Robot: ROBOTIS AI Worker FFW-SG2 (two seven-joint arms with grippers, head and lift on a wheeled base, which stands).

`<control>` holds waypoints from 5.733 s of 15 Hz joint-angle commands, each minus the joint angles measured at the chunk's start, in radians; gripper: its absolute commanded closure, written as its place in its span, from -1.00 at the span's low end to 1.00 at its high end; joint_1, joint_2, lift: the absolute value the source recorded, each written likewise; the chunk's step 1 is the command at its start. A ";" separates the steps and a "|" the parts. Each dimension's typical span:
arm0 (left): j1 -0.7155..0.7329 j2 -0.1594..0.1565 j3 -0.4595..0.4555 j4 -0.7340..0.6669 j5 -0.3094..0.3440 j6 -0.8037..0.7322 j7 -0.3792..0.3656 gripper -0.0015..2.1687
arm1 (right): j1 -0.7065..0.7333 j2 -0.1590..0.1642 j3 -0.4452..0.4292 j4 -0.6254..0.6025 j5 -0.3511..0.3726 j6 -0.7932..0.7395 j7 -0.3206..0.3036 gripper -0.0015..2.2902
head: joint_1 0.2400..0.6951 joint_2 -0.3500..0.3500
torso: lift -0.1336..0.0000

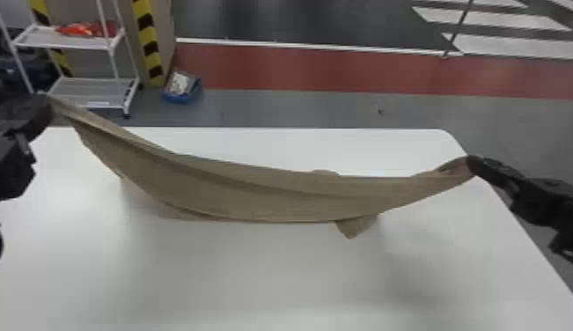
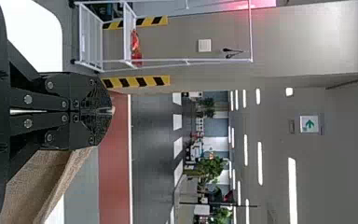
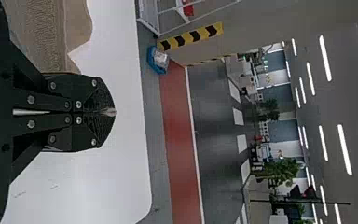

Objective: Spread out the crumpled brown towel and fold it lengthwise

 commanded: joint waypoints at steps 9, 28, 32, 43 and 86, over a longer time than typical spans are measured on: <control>-0.541 0.022 -0.158 0.416 0.011 0.015 0.012 0.25 | -0.433 -0.084 0.120 0.414 0.018 -0.128 0.006 0.49 | 0.11 -0.21 | -0.91; -0.405 0.007 -0.204 0.373 -0.121 0.077 0.000 0.25 | -0.367 -0.176 0.142 0.604 -0.053 -0.349 0.163 0.49 | -0.06 -0.35 | -0.91; -0.233 -0.001 -0.150 0.197 -0.183 0.157 0.013 0.25 | -0.214 -0.176 0.073 0.492 -0.074 -0.334 0.178 0.49 | 0.33 -0.35 | -0.91; 0.138 -0.003 0.028 -0.086 -0.161 0.212 -0.005 0.25 | 0.096 -0.121 -0.144 0.297 -0.165 -0.325 0.258 0.49 | 1.00 -0.43 | -0.91; 0.134 -0.062 -0.742 0.396 -0.264 -0.319 -0.059 -0.36 | 0.122 -0.006 -0.142 0.367 -0.067 -0.233 0.307 0.49 | 1.00 -1.00 | -0.91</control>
